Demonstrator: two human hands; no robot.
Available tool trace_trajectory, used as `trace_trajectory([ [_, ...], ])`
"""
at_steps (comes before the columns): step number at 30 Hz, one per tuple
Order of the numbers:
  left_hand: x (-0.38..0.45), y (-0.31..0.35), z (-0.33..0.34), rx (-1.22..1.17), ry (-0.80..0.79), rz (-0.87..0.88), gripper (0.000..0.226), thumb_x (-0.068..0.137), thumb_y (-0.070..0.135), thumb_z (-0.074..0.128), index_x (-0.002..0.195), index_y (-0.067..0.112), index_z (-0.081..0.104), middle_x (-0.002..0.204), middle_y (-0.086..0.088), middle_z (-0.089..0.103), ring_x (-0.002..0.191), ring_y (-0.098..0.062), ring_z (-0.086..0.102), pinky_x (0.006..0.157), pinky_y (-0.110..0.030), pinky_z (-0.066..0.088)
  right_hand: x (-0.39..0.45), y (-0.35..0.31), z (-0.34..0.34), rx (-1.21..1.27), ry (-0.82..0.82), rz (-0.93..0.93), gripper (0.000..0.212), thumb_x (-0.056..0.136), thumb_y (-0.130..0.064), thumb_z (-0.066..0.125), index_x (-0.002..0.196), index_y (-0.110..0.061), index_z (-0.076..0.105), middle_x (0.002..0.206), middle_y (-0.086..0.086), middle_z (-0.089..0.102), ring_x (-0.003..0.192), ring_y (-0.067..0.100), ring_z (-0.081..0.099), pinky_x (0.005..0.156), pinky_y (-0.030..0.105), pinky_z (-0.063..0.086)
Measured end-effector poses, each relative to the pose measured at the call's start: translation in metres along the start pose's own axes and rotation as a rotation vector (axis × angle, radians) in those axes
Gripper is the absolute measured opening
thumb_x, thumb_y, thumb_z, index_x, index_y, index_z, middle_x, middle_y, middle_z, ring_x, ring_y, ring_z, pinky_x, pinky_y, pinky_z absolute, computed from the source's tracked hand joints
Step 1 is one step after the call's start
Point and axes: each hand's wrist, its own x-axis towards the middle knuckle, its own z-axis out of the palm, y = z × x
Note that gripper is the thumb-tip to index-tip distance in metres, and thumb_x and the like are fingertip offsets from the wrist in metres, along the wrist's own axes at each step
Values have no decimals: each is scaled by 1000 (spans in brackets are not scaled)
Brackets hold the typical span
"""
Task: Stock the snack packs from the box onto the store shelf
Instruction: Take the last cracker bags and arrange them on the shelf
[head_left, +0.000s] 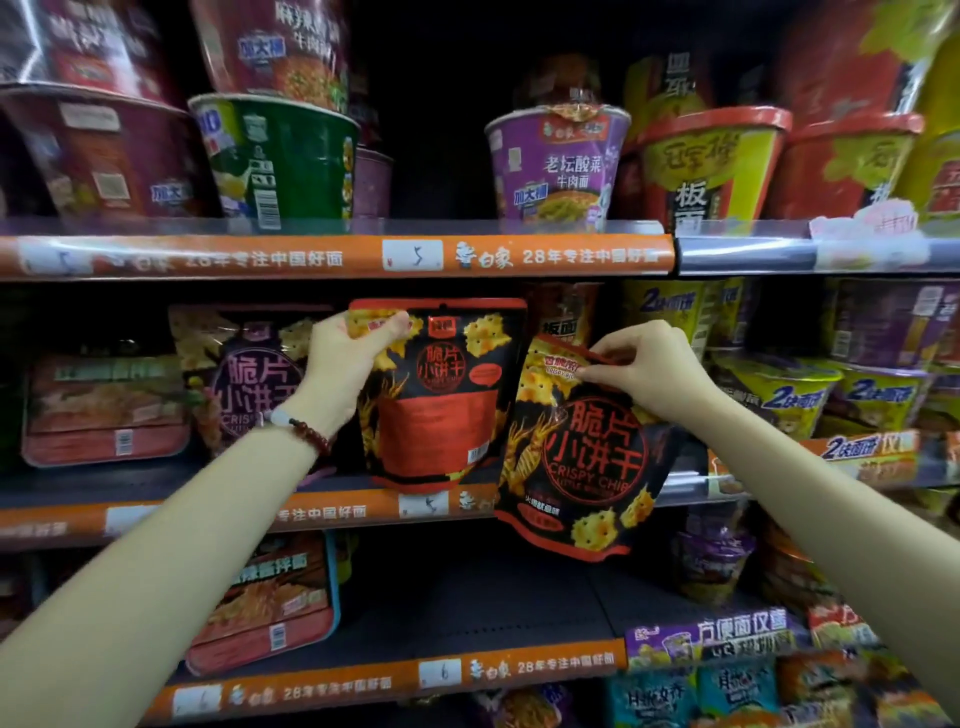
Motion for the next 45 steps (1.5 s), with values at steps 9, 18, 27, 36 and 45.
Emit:
trace_trajectory([
  [9,-39,-43,-13,244,-356,-43,49,56,24,88,96,23,61,96,9,68,88,-2,63,79,-21,50,-6,-4,8,-22,-24,0,35,77,-30,77,104,-8,74,105,6,72,96,15,64,84,27,51],
  [18,-29,-72,-28,447,-430,-93,66,63,27,87,121,21,57,115,5,66,106,-14,62,99,-38,48,-19,-8,13,-35,-48,38,42,76,-30,78,110,-5,71,113,8,70,106,19,63,93,31,51],
  [27,-2,-94,-25,515,-410,-176,62,64,26,87,119,19,60,115,2,67,109,-18,61,102,-42,46,-29,3,12,-67,-81,80,34,77,-28,78,104,-7,74,103,4,73,89,10,60,88,29,52],
  [36,-3,-101,-28,609,-422,-178,55,68,40,82,113,15,64,107,1,69,98,-18,64,93,-37,51,-24,-1,13,-84,-104,71,33,77,-29,78,103,-8,75,104,4,73,91,11,62,86,28,52],
  [45,-28,-83,-69,759,-417,-125,32,85,34,67,111,16,64,101,0,69,88,-10,63,67,-17,47,-10,-37,30,-55,-114,-3,37,78,-28,77,106,-5,73,108,8,71,98,16,62,83,21,44],
])
